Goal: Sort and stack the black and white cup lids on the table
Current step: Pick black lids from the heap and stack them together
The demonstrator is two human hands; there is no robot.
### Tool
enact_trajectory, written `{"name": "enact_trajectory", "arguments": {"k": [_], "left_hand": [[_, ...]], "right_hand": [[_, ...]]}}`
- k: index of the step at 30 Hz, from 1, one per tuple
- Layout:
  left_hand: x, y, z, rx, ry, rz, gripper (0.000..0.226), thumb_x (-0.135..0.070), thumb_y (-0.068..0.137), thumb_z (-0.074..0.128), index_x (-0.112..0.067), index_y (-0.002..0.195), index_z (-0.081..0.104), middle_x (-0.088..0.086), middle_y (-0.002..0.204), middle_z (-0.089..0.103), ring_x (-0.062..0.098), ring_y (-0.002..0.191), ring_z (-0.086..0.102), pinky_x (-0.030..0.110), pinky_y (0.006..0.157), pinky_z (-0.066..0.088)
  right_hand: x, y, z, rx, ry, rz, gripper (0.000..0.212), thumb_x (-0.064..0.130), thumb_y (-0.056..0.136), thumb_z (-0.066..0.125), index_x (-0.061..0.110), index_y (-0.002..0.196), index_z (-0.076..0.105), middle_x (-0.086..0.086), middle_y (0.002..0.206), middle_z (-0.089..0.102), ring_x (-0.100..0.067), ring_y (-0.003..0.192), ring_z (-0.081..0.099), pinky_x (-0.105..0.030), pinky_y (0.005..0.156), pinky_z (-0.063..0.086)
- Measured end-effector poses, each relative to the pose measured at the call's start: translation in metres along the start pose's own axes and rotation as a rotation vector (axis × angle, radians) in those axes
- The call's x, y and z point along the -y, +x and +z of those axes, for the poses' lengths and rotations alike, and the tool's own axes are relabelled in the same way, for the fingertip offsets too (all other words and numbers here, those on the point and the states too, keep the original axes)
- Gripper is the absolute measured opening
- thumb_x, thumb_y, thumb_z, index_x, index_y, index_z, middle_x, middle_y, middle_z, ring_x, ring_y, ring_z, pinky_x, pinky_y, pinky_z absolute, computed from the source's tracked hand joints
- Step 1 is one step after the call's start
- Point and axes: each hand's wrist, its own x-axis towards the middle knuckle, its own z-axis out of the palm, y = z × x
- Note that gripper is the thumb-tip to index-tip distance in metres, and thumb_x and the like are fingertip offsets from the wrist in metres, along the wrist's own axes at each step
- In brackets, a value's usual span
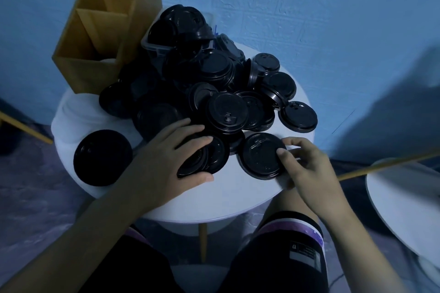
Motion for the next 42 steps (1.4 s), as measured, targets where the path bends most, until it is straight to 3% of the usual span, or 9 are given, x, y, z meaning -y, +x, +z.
{"name": "enact_trajectory", "arguments": {"k": [4,8,14,19,25,29,33,39,42], "left_hand": [[0.002,0.0,0.001,-0.01,0.028,0.029,0.067,-0.062,0.085,0.061,-0.018,0.136,0.062,0.002,0.146,0.055,0.026,0.143,0.043,0.046,0.116,0.037],[0.003,-0.003,0.002,-0.016,0.005,0.038,0.066,-0.06,0.084,0.063,-0.018,0.136,0.063,0.003,0.147,0.054,0.028,0.143,0.043,0.051,0.114,0.04],[0.0,-0.004,-0.002,-0.018,-0.02,0.043,0.072,-0.065,0.082,0.064,-0.02,0.138,0.059,0.002,0.152,0.048,0.026,0.15,0.032,0.054,0.116,0.038],[-0.023,-0.005,-0.011,-0.211,0.047,0.122,0.049,-0.049,0.094,0.067,-0.009,0.123,0.072,0.009,0.137,0.062,0.032,0.138,0.049,0.046,0.112,0.043],[-0.075,-0.014,0.012,-0.178,-0.045,0.142,0.028,-0.028,0.101,0.06,-0.017,0.123,0.073,-0.006,0.119,0.069,0.016,0.084,0.066,0.031,0.07,0.055],[-0.082,-0.012,0.03,-0.073,-0.004,0.064,0.044,-0.041,0.098,0.059,-0.02,0.137,0.064,-0.007,0.14,0.06,0.015,0.089,0.066,0.033,0.065,0.058],[-0.085,-0.008,0.031,-0.057,-0.018,0.021,0.042,-0.043,0.095,0.061,-0.022,0.131,0.068,-0.007,0.144,0.058,0.016,0.091,0.066,0.033,0.061,0.058],[-0.084,-0.009,0.03,-0.021,-0.045,0.041,0.033,-0.041,0.095,0.063,-0.026,0.124,0.071,-0.009,0.142,0.059,0.012,0.086,0.06,0.027,0.06,0.054],[-0.083,-0.011,0.029,-0.004,-0.072,0.029,0.031,-0.043,0.096,0.062,-0.028,0.123,0.068,-0.009,0.144,0.058,0.012,0.087,0.059,0.028,0.06,0.055]], "right_hand": [[-0.004,-0.002,-0.002,0.003,-0.388,-0.088,0.018,0.043,0.094,0.066,0.034,0.11,0.068,0.012,0.098,0.07,-0.01,0.077,0.067,-0.037,0.073,0.056],[-0.001,-0.011,-0.003,0.018,-0.489,-0.158,0.032,0.052,0.09,0.067,0.034,0.117,0.066,0.013,0.105,0.066,0.001,0.083,0.06,-0.018,0.072,0.042],[0.0,-0.023,-0.004,0.187,-0.663,-0.252,0.09,0.079,0.07,0.06,0.034,0.147,0.048,0.023,0.136,0.052,-0.006,0.12,0.046,-0.024,0.096,0.034],[-0.002,-0.025,-0.004,0.157,-0.677,-0.272,0.08,0.068,0.075,0.072,0.03,0.143,0.052,0.022,0.129,0.055,-0.006,0.115,0.045,-0.025,0.09,0.034],[-0.004,-0.023,-0.007,0.173,-0.664,-0.29,0.084,0.071,0.073,0.07,0.029,0.144,0.053,0.021,0.131,0.056,-0.006,0.117,0.045,-0.023,0.091,0.035],[-0.007,-0.012,-0.022,0.284,-0.422,-0.222,0.077,0.068,0.071,0.067,0.034,0.139,0.059,0.027,0.127,0.061,-0.001,0.107,0.056,-0.023,0.094,0.043],[-0.015,0.027,-0.046,-0.096,-0.452,-0.31,0.036,0.047,0.092,0.068,0.03,0.124,0.071,0.017,0.113,0.07,-0.004,0.092,0.063,-0.033,0.081,0.05],[-0.02,0.084,-0.054,-0.065,-0.683,-0.197,0.057,0.049,0.093,0.068,0.029,0.145,0.054,-0.013,0.161,0.037,-0.034,0.145,0.035,-0.048,0.115,0.034],[-0.018,0.083,-0.051,-0.081,-0.661,-0.191,0.042,0.052,0.088,0.071,0.022,0.118,0.065,-0.008,0.123,0.067,-0.032,0.114,0.059,-0.041,0.089,0.046]]}}
